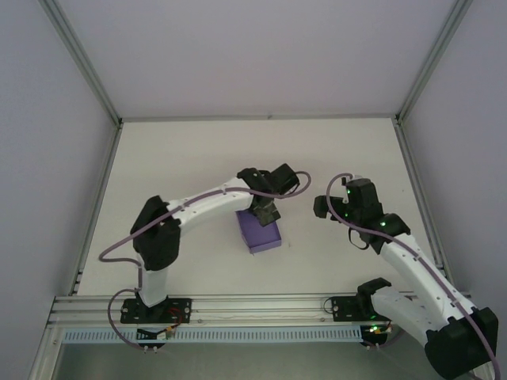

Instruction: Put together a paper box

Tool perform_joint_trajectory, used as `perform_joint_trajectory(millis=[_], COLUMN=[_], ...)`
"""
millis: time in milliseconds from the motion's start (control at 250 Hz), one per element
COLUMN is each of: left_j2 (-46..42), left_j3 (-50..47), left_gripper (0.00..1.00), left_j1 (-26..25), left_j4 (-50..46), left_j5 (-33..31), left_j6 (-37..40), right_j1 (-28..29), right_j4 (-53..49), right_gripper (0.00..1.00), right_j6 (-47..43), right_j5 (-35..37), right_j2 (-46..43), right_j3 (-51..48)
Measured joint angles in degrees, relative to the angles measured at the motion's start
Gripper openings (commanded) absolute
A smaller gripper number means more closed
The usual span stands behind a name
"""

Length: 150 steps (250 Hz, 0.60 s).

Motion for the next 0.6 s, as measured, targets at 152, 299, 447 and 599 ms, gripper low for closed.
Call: perform_joint_trajectory(millis=[152,299,447,599], left_j2=[-6.5,-19.5,-33.3,-36.6], left_j3=[0.0,-8.2,-20.8,-30.6], left_gripper=[1.0,1.0,1.0,1.0], left_j1=[3.0,12.4,23.8,29.1], left_j4=[3.8,13.4,18.3,18.1], left_j5=[2.8,5.3,6.0,6.0], left_j6=[-5.7,-14.7,-25.2,-33.9], right_j1=[-0.4,1.0,8.0,13.4], right_j4=[2.0,5.4,6.0,1.5], right_gripper=[1.0,1.0,1.0,0.96], right_j6=[-6.3,-18.9,-37.8,-53.4], right_j5=[-6.5,-17.2,-22.9,-25.4], right_j2=[2.8,12.1,26.6,44.4], right_j3=[0.4,4.1,13.5,27.8])
